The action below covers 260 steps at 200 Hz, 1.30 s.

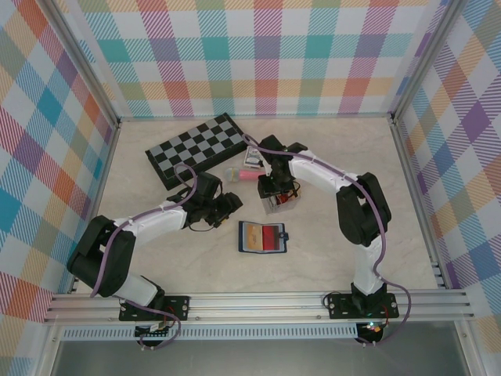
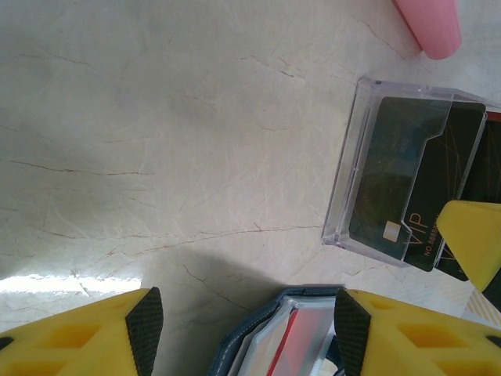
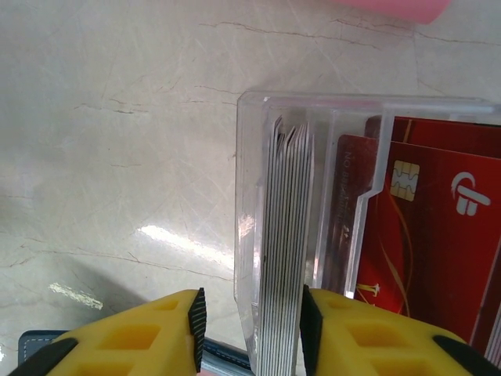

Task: Put the credit cards into the card holder

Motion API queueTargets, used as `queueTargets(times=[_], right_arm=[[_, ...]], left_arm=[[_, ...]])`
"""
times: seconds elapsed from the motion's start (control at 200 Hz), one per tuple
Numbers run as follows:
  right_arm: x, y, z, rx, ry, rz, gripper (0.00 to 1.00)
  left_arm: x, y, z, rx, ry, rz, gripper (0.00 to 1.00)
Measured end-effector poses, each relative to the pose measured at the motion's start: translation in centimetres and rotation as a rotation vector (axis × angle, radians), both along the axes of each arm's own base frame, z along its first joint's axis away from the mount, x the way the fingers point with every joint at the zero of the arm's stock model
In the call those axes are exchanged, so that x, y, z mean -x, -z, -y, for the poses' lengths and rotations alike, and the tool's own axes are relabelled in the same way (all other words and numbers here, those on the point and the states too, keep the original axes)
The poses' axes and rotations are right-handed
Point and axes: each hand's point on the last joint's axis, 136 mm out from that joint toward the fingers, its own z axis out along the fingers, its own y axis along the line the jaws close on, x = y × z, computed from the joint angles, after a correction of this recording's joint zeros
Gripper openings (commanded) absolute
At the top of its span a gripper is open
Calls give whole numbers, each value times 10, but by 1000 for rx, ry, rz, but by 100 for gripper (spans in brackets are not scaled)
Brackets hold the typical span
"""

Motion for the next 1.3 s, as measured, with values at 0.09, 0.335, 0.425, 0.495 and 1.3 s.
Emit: queueTargets(times=[0.09, 0.335, 0.425, 0.495, 1.3], right_arm=[[-1, 0, 2, -2, 9, -2, 32], [-2, -3, 3, -31, 30, -19, 27], [-3, -5, 2, -48, 36, -24, 25], [-3, -8, 2, -63, 41, -29, 25], [-11, -53, 21, -73, 92, 99, 2]], left_arm=[[0, 1, 0, -2, 0, -3, 62], [0, 1, 0, -2, 1, -4, 62], [0, 1, 1, 0, 3, -5, 62], [0, 2, 1, 0, 3, -7, 62], [2, -7, 1, -9, 23, 6, 62]])
